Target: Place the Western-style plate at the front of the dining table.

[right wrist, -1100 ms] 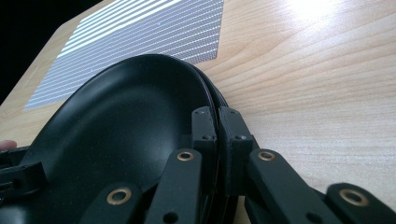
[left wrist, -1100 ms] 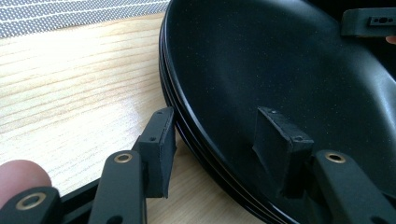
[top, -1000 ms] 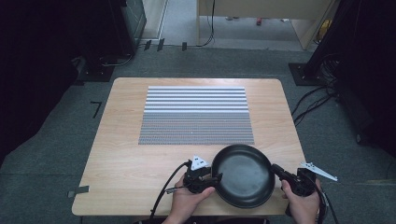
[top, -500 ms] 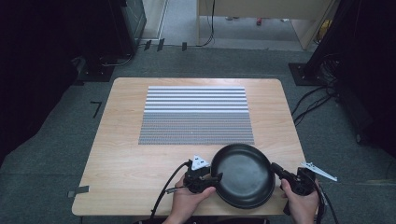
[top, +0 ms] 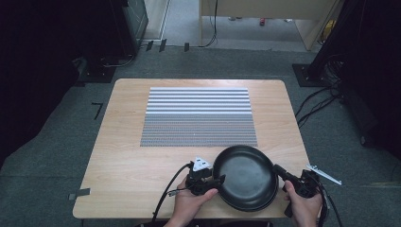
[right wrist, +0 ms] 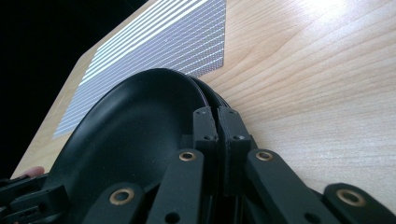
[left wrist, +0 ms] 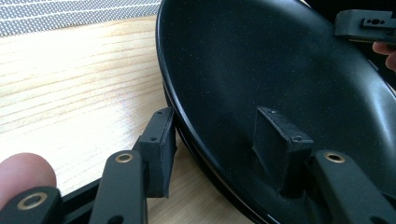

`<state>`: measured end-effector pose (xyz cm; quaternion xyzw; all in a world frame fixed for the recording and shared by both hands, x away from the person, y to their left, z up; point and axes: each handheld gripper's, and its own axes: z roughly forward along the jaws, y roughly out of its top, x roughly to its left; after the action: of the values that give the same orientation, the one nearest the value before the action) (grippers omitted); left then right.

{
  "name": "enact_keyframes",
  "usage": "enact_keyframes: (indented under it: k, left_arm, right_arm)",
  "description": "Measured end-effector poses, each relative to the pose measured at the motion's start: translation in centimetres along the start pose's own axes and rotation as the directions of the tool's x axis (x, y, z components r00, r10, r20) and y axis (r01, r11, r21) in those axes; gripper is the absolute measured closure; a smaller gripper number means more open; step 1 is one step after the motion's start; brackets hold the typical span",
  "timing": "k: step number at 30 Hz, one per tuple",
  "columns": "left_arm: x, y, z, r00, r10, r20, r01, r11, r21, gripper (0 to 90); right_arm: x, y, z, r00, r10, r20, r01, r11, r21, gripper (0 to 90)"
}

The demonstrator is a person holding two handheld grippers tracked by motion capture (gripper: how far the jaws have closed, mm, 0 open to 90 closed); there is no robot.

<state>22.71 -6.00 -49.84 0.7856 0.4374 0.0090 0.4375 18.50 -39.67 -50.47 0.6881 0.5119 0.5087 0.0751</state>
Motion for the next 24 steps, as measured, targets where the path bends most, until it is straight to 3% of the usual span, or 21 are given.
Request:
enact_keyframes:
  k: [10, 14, 19, 21, 24]
  left_arm:
    - [0.1, 0.1, -0.1, 1.0, -0.009, 0.003, 0.009, 0.9999, -0.006, 49.2]
    - [0.1, 0.2, -0.5, 0.9999, -0.004, -0.012, 0.004, 0.9995, -0.031, 52.0]
    - [0.2, 0.1, -0.4, 1.0, -0.004, 0.003, 0.004, 0.9996, -0.026, 52.5]
    - [0.3, 0.1, -0.5, 0.9999, -0.01, 0.008, 0.01, 0.9996, -0.025, 53.1]
    - [0.3, 0.1, -0.5, 0.9998, -0.014, 0.011, 0.014, 0.9996, -0.026, 53.6]
  right_arm:
    - [0.1, -0.2, 0.2, 1.0, 0.002, -0.006, -0.002, 1.0, -0.002, 87.7]
    - [0.4, -0.4, 0.5, 0.9997, 0.0, -0.025, 0.001, 1.0, 0.017, 87.5]
    - [0.8, -0.5, 0.4, 0.9999, 0.004, 0.01, -0.004, 1.0, 0.006, 87.2]
    - [1.1, -0.6, 0.4, 0.9981, -0.053, 0.031, 0.053, 0.999, 0.002, 86.8]
    - [1.3, -0.6, 0.5, 0.9954, -0.087, 0.038, 0.087, 0.996, 0.009, 86.5]
